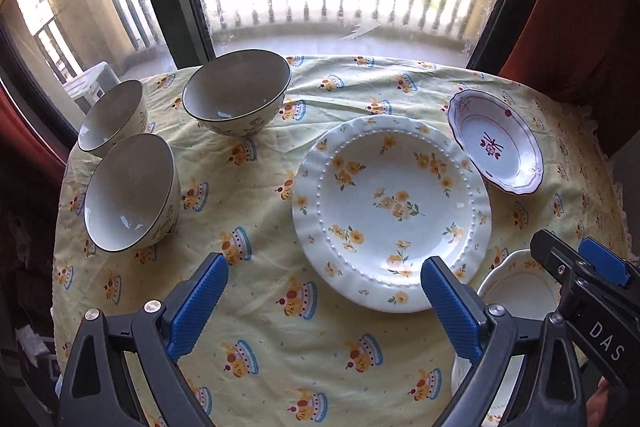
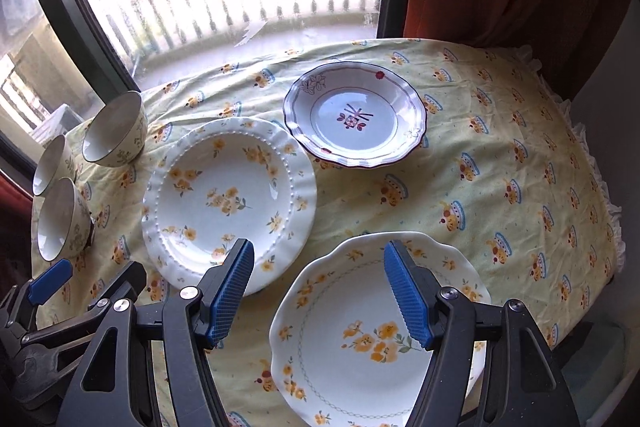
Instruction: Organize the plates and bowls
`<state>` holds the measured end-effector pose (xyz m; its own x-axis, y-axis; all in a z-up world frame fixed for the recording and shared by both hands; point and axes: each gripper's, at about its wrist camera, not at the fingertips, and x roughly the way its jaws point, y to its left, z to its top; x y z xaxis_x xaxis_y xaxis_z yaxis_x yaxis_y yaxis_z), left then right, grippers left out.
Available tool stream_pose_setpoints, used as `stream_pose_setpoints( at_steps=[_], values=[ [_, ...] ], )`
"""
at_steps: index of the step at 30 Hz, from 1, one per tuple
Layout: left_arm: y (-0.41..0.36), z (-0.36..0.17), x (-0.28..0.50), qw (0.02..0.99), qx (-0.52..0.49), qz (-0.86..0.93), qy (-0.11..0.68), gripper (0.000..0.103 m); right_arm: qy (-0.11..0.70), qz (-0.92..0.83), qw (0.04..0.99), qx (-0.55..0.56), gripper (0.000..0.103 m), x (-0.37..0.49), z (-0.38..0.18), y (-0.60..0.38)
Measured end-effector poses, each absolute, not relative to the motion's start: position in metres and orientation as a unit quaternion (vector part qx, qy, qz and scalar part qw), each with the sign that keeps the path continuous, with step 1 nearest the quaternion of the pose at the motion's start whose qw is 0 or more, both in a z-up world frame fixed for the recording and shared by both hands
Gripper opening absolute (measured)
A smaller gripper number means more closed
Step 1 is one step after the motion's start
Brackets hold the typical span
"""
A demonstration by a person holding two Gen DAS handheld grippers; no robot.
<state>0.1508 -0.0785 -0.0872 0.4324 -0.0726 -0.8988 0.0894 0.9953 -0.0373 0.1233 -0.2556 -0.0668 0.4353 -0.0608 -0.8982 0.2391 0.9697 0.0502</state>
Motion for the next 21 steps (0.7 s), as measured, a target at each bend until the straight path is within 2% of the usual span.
stream_pose_setpoints(
  at_steps=[6,13,21],
  values=[
    [-0.075,-0.101,0.186,0.845,0.013,-0.039,0.533,0.098,0.522,-0.088,0.844,0.09,0.071,0.158,-0.074,-0.248],
    [-0.08,-0.135,0.218,0.836,0.01,-0.028,0.548,0.098,0.543,-0.088,0.829,0.099,0.071,0.196,-0.109,-0.253],
    [-0.092,-0.17,0.233,0.819,0.029,-0.037,0.571,0.092,0.568,-0.085,0.813,0.093,0.071,0.217,-0.147,-0.252]
  ],
)
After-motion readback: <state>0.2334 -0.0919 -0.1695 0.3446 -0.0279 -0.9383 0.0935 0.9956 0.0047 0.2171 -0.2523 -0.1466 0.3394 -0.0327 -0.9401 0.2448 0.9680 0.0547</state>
